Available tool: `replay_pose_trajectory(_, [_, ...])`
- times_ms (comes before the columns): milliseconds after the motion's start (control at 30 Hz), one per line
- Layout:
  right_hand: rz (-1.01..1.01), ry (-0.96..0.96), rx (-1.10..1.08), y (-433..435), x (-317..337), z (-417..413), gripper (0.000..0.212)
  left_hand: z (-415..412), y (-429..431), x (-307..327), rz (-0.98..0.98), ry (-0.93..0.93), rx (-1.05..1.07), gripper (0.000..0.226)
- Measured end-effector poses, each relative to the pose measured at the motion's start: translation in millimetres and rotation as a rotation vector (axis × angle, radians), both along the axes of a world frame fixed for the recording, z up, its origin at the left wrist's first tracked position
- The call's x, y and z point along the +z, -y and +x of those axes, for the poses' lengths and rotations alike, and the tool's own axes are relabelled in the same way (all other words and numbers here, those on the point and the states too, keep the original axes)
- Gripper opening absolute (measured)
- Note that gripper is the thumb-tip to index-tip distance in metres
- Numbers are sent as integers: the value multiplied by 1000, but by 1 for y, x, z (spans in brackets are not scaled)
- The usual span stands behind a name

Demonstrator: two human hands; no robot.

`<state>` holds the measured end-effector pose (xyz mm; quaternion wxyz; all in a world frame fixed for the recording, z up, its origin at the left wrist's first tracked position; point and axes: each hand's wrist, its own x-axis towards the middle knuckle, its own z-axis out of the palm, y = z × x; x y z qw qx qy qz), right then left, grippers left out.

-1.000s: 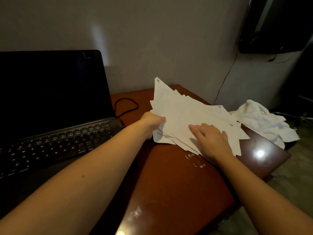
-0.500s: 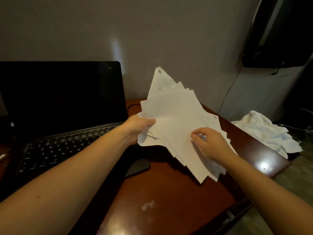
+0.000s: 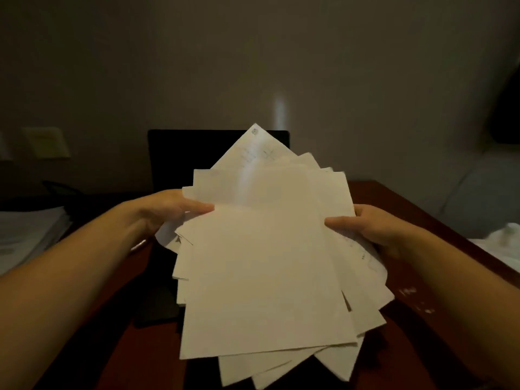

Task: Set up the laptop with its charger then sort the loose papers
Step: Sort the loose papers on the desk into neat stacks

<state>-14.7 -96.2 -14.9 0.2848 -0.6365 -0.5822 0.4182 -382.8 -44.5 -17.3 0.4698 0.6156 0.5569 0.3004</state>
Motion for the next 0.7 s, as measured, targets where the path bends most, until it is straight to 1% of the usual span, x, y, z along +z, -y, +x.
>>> replay_pose_trajectory(67, [5, -62, 47, -1, -3, -23, 34, -21, -1, 3, 0, -60, 7, 31])
replay_pose_trajectory(133, [-2, -101, 18, -4, -10, -46, 29, -41, -6, 1, 27, -122, 53, 50])
replay_pose_trajectory(167, [-13, -88, -12, -4, -16, -58, 29, -49, -8, -2, 67, -168, 112, 57])
replay_pose_trajectory(200, [-6, -8, -39, -5, -23, -69, 32, -55, -9, -5, 138, -238, 178, 65])
replay_pose_trajectory(233, [26, 132, -57, -6, -32, -78, 38, -60, -7, -9, 240, -353, 255, 76])
replay_pose_trajectory(267, [91, 293, -75, -7, -41, -84, 44, -65, -5, -15, 362, -496, 306, 81])
replay_pose_trajectory(300, [175, 427, -87, -6, -47, -89, 46, -64, 3, -22, 473, -593, 321, 78])
replay_pose_trajectory(333, [241, 491, -93, -2, -51, -94, 47, -63, 12, -31, 562, -616, 272, 71])
replay_pose_trajectory(367, [275, 489, -81, 3, -53, -98, 45, -60, 25, -40, 615, -613, 150, 64])
replay_pose_trajectory(400, [275, 460, -49, 9, -55, -102, 40, -56, 38, -51, 636, -600, -18, 61])
replay_pose_trajectory(467, [196, 329, 14, 25, -59, -111, 25, -43, 71, -68, 600, -666, -339, 58])
replay_pose_trajectory(500, [136, 258, 35, 34, -62, -115, 19, -38, 86, -74, 561, -709, -447, 57])
replay_pose_trajectory(533, [87, 190, 46, 43, -63, -120, 16, -35, 98, -80, 516, -748, -499, 58])
replay_pose_trajectory(600, [19, 98, 44, 58, -61, -126, 13, -35, 114, -92, 453, -834, -516, 64])
replay_pose_trajectory(700, [-78, 47, 51, 72, -55, -129, 18, -39, 118, -106, 474, -893, -434, 72])
